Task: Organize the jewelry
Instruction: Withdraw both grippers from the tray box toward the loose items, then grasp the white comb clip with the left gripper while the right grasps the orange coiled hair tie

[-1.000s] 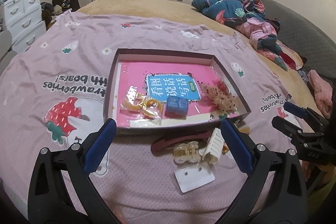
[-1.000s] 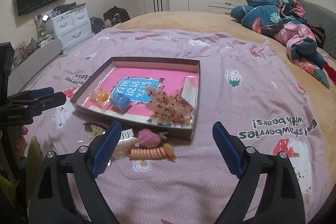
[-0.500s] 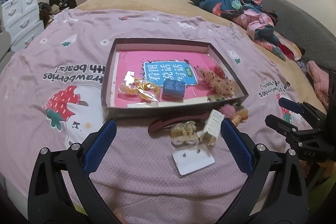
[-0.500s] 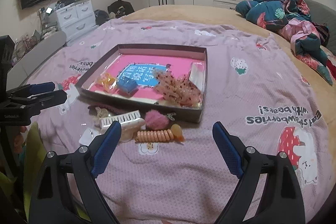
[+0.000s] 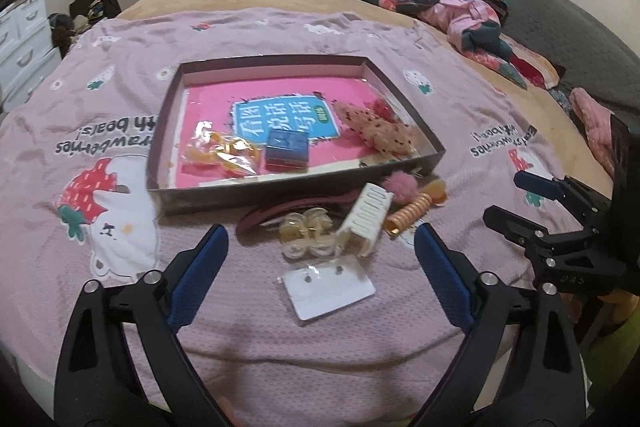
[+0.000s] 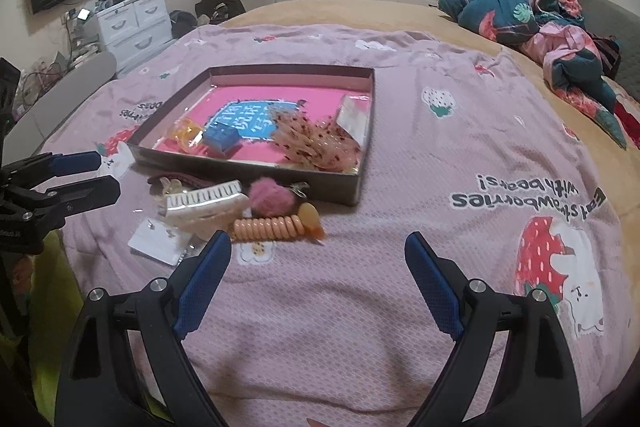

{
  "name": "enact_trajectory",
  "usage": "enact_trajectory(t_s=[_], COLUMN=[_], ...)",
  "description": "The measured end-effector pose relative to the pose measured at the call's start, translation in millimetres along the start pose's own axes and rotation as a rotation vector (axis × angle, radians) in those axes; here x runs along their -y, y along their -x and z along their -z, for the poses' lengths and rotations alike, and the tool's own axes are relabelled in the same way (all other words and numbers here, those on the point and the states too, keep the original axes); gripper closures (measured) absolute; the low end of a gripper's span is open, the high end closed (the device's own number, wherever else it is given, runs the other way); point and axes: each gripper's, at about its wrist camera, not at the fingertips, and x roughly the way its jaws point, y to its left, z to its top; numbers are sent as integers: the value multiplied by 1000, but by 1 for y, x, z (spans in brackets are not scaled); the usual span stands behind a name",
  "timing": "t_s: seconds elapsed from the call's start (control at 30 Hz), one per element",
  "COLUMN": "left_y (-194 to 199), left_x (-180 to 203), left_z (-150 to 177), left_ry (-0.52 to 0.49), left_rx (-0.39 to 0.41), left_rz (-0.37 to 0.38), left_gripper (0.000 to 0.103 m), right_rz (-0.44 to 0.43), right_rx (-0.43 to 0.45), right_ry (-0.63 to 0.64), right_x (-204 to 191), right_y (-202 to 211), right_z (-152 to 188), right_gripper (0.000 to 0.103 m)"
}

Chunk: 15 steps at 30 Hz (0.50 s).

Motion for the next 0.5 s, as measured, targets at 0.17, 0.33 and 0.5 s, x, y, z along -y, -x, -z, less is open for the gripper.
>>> enact_trajectory(t_s=[0.17,0.33,0.5], left_y=[-11,-26,-43], left_x=[11,22,25], left_z=[3,2,1], left_ry=[-28,-61,-69], left_rx=[-28,-58,-98], left_rz=[31,54,67], left_gripper=[34,54,57], right_rz=[10,7,1], right_rx=[-11,-23,-34], right_ry=[-12,-23,-20], right_x=[9,16,19], right_y=[-4,-10,-19], right_z=[5,9,11], right_gripper=[15,15,15])
